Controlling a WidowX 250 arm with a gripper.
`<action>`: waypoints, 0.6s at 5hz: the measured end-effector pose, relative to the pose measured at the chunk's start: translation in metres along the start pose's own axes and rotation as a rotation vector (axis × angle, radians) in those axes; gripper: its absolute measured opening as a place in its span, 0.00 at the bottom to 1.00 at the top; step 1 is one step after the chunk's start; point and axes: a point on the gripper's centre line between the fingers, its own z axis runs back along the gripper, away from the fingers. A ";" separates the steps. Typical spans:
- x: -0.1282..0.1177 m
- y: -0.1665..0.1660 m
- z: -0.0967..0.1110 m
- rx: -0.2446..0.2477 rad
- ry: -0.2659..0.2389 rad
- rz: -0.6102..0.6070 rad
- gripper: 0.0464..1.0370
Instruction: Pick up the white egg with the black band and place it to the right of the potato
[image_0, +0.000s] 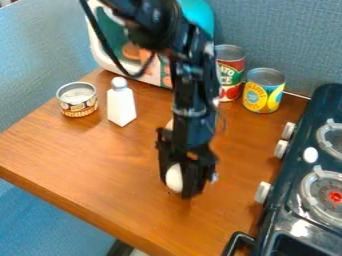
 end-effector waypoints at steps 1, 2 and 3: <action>0.011 0.000 0.020 0.010 -0.037 0.058 0.66; 0.033 -0.003 0.035 0.074 -0.083 0.110 0.66; 0.057 -0.012 0.021 0.025 -0.068 0.134 0.66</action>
